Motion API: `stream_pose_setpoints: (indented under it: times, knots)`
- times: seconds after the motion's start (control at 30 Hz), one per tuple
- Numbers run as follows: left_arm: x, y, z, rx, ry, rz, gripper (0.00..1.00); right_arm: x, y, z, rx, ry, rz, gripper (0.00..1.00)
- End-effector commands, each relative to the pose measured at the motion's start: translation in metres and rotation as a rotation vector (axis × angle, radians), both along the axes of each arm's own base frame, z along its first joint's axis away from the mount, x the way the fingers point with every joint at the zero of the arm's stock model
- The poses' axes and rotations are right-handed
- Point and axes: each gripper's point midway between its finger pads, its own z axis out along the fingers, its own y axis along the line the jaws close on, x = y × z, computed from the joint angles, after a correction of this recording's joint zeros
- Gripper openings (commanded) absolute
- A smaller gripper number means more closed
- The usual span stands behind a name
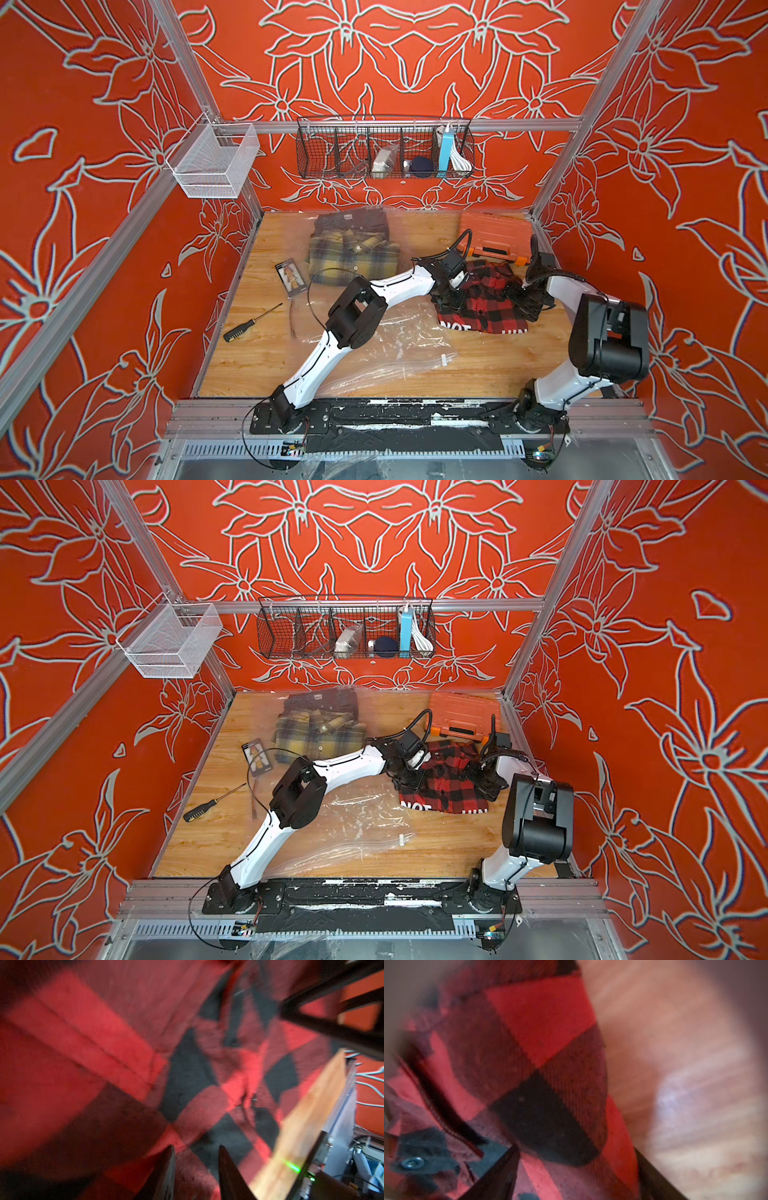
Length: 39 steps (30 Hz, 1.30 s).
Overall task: Place the folded shirt into the vacuum bag
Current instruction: Pick up the shirt from the center of the board.
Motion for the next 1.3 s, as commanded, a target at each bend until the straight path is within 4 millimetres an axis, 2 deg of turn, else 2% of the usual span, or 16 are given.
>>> stream_pose_setpoints:
  times: [0.0,0.1,0.17,0.23,0.3,0.37,0.47,0.57,0.67,0.77,0.87,0.97,1.13,1.27]
  knots:
    - [-0.004,-0.006,-0.008,-0.021,0.004,-0.027,0.37,-0.003,0.006,-0.017,0.015,0.04,0.018,0.64]
    - [-0.004,-0.002,0.003,-0.024,0.007,-0.025,0.36,-0.003,0.002,-0.012,-0.042,0.042,0.053,0.37]
    - [0.0,0.006,0.028,-0.039,-0.02,-0.01,0.37,-0.003,-0.007,-0.001,-0.113,0.039,0.068,0.25]
    - [0.006,0.02,0.047,-0.04,-0.058,0.023,0.36,-0.004,-0.012,0.009,-0.178,0.033,0.087,0.18]
    - [0.006,0.028,0.044,-0.05,-0.043,0.053,0.36,-0.002,-0.01,0.021,-0.249,0.019,0.128,0.13]
    - [0.005,0.031,0.023,-0.027,-0.011,0.065,0.34,-0.001,-0.003,0.03,-0.312,0.014,0.179,0.09]
    - [0.005,0.026,-0.009,-0.025,0.03,0.077,0.33,-0.001,0.005,0.043,-0.401,0.002,0.239,0.07]
    - [0.005,0.019,-0.021,-0.072,0.044,0.083,0.33,0.0,0.02,0.059,-0.428,-0.05,0.299,0.05]
    - [0.005,0.016,-0.026,-0.091,0.041,0.08,0.33,0.003,0.055,0.079,-0.383,-0.146,0.388,0.05]
    - [0.006,0.014,-0.029,-0.104,0.038,0.078,0.33,0.006,0.1,0.089,-0.236,-0.231,0.443,0.04]
    - [0.009,0.015,-0.019,-0.127,0.022,0.079,0.32,0.008,0.135,0.085,-0.127,-0.261,0.484,0.04]
    - [0.016,0.023,-0.005,-0.155,0.013,0.096,0.33,0.005,0.152,0.065,-0.082,-0.229,0.508,0.04]
    - [0.027,0.056,0.029,-0.158,-0.011,0.154,0.33,-0.002,0.149,0.036,-0.101,-0.171,0.534,0.05]
    - [0.026,0.083,0.052,-0.13,-0.029,0.193,0.33,-0.003,0.141,0.038,-0.177,-0.163,0.574,0.05]
